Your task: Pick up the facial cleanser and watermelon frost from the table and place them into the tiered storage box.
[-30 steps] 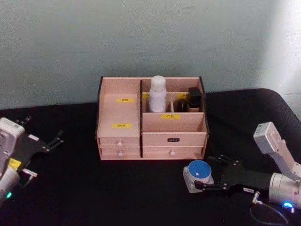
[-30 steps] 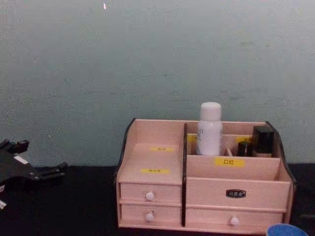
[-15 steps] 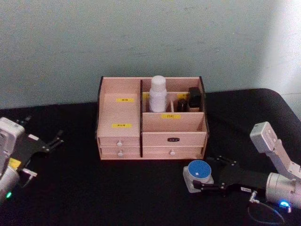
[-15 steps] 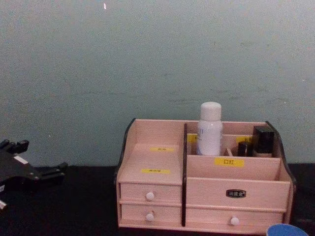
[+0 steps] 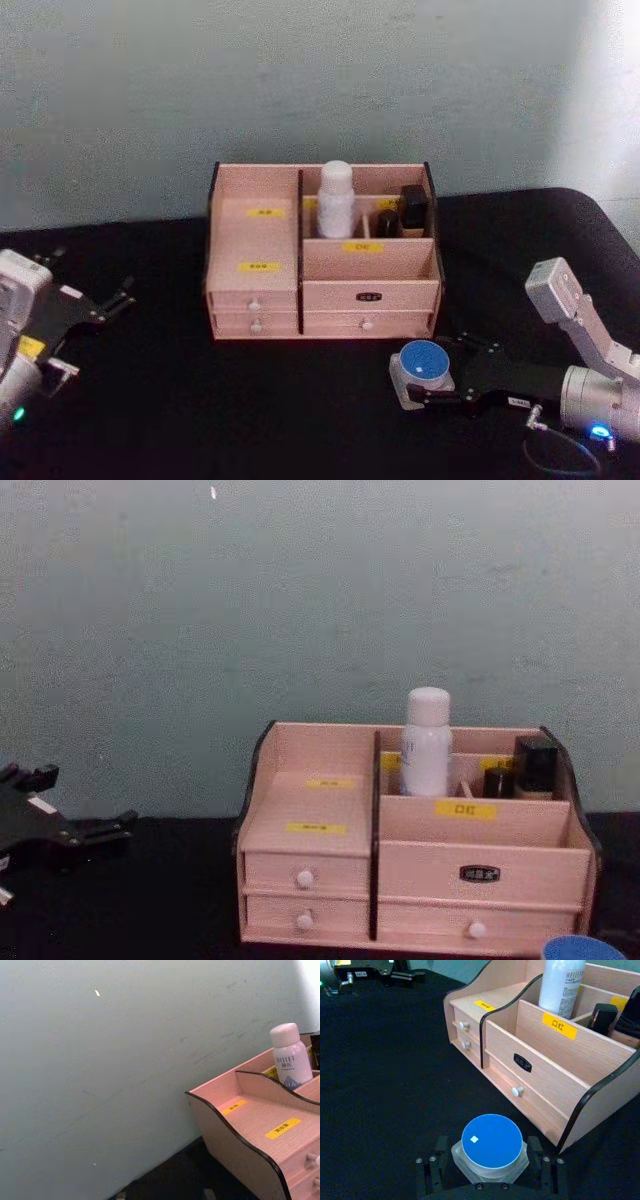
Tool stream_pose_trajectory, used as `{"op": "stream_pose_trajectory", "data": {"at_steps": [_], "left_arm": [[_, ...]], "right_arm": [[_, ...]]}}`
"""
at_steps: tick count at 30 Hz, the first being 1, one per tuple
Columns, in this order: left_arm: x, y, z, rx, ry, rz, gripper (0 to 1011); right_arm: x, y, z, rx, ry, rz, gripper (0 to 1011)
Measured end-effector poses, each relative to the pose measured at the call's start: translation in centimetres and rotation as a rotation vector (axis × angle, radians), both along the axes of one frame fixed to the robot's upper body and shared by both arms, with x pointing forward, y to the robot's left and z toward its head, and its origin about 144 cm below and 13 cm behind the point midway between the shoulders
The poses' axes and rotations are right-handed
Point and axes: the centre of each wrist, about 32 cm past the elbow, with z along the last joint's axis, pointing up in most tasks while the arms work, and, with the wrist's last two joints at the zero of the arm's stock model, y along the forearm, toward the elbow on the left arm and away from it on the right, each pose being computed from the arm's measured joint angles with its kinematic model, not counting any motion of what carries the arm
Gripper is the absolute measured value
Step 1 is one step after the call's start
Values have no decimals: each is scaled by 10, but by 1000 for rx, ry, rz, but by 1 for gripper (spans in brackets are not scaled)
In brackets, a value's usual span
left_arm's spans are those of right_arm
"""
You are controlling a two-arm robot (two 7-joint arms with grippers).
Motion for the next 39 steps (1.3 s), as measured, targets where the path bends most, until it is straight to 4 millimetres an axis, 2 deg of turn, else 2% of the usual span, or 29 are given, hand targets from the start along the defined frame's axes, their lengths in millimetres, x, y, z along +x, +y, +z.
{"op": "stream_pose_trajectory", "data": {"at_steps": [39], "left_arm": [[0,0,0,0,0,0,1001]], "right_arm": [[3,0,1,0,14,-3,985]]}}
